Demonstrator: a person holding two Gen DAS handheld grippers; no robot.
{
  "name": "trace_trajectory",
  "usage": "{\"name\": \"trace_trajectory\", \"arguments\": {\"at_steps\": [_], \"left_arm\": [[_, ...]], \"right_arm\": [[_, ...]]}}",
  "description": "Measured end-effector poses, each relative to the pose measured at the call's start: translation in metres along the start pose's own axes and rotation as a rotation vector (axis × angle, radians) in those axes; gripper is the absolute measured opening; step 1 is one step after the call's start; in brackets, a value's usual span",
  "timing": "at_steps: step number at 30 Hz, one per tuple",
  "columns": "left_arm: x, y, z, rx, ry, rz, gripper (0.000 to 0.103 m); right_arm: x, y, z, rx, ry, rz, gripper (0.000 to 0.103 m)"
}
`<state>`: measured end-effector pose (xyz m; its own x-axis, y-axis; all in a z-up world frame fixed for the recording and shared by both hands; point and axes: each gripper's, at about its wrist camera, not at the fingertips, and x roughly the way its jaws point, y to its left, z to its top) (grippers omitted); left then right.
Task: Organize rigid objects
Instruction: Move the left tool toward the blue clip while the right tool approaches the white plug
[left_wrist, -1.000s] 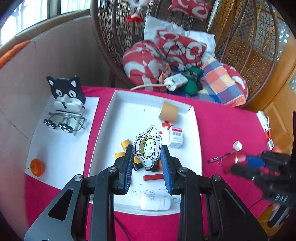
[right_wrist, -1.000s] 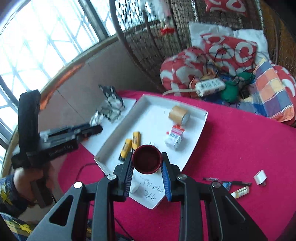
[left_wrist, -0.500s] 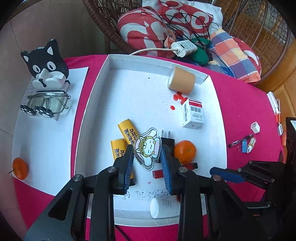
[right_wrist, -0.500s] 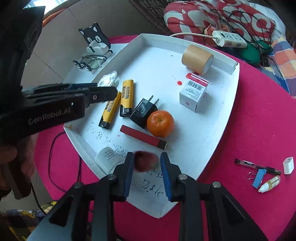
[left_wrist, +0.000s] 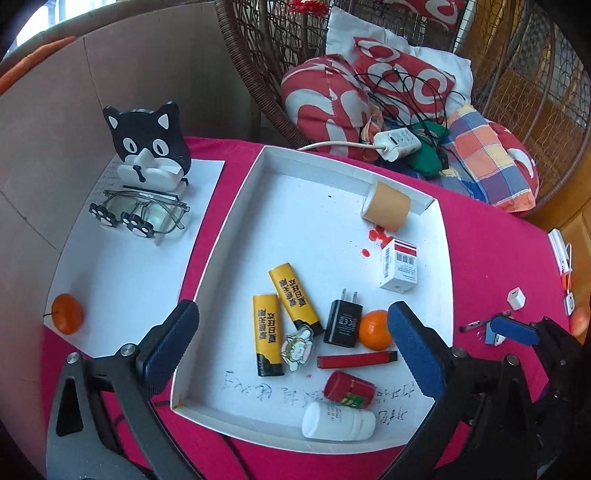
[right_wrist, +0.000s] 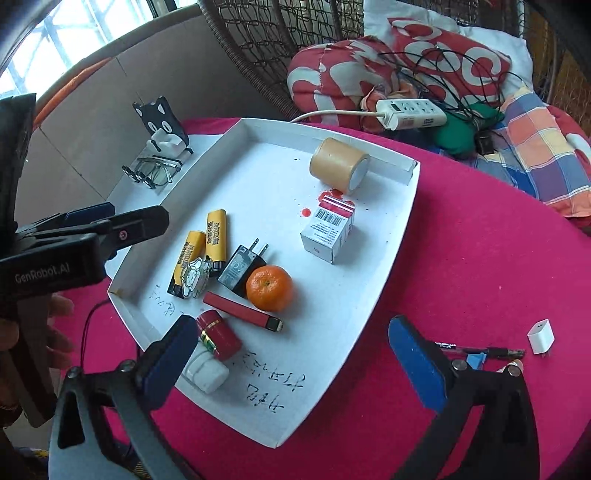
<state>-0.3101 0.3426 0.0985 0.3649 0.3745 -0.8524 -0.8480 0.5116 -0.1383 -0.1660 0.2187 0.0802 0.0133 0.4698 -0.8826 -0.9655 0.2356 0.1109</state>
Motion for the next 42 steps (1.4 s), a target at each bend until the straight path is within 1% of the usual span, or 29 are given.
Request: {"name": "trace_trajectory", "arguments": {"at_steps": [5,10,14,16,19,20,23,26,29,30,33,34,35,36,37,38,39,40,42], "left_arm": [[-0.009,-0.028,-0.006,0.047,-0.011,0.001,0.103],[-0.011,-0.066,-0.011,0.077,-0.006,-0.038,0.103],[-0.010,-0.104,-0.015,0.118,0.009,-0.082,0.103],[-0.007,-0.124,-0.018,0.140,0.024,-0.110,0.103],[0.001,-0.153,-0.026,0.168,0.073,-0.167,0.103],[0.003,-0.163,-0.029,0.175,0.087,-0.178,0.103],[0.013,-0.190,-0.037,0.183,0.128,-0.206,0.103],[0.024,-0.211,-0.042,0.167,0.157,-0.226,0.103],[0.039,-0.228,-0.048,0.172,0.191,-0.202,0.103],[0.045,-0.233,-0.051,0.172,0.201,-0.195,0.103],[0.060,-0.240,-0.057,0.145,0.230,-0.180,0.103],[0.065,-0.241,-0.059,0.126,0.242,-0.175,0.103],[0.069,-0.241,-0.060,0.106,0.253,-0.171,0.103],[0.073,-0.241,-0.061,0.086,0.261,-0.170,0.101],[0.077,-0.240,-0.062,0.065,0.269,-0.168,0.098],[0.079,-0.240,-0.063,0.050,0.274,-0.162,0.088],[0.082,-0.240,-0.063,0.039,0.277,-0.149,0.077],[0.083,-0.239,-0.064,0.033,0.280,-0.139,0.075],[0.086,-0.240,-0.066,0.027,0.286,-0.134,0.075]], "right_arm": [[-0.014,-0.013,-0.011,0.018,-0.016,0.011,0.103],[-0.032,-0.042,-0.022,0.048,-0.034,-0.023,0.103],[-0.051,-0.084,-0.028,0.115,-0.064,-0.070,0.103],[-0.063,-0.111,-0.031,0.150,-0.094,-0.100,0.103],[-0.081,-0.148,-0.037,0.177,-0.152,-0.133,0.103],[-0.084,-0.160,-0.039,0.181,-0.154,-0.148,0.103],[-0.088,-0.191,-0.044,0.180,-0.125,-0.186,0.103],[-0.084,-0.215,-0.047,0.145,-0.079,-0.207,0.103],[-0.076,-0.235,-0.050,0.152,-0.028,-0.224,0.103],[-0.071,-0.242,-0.051,0.158,-0.009,-0.215,0.103],[-0.061,-0.245,-0.055,0.099,0.016,-0.202,0.102],[-0.057,-0.245,-0.055,0.066,0.020,-0.195,0.101],[-0.053,-0.244,-0.055,0.039,0.029,-0.177,0.096],[-0.048,-0.245,-0.055,0.015,0.045,-0.155,0.089],[-0.044,-0.245,-0.054,0.003,0.057,-0.139,0.085],[-0.039,-0.246,-0.052,-0.006,0.068,-0.124,0.076],[-0.033,-0.248,-0.051,-0.011,0.078,-0.110,0.070],[-0.030,-0.250,-0.049,-0.012,0.086,-0.102,0.069],[-0.019,-0.254,-0.046,-0.004,0.108,-0.077,0.061]]}}
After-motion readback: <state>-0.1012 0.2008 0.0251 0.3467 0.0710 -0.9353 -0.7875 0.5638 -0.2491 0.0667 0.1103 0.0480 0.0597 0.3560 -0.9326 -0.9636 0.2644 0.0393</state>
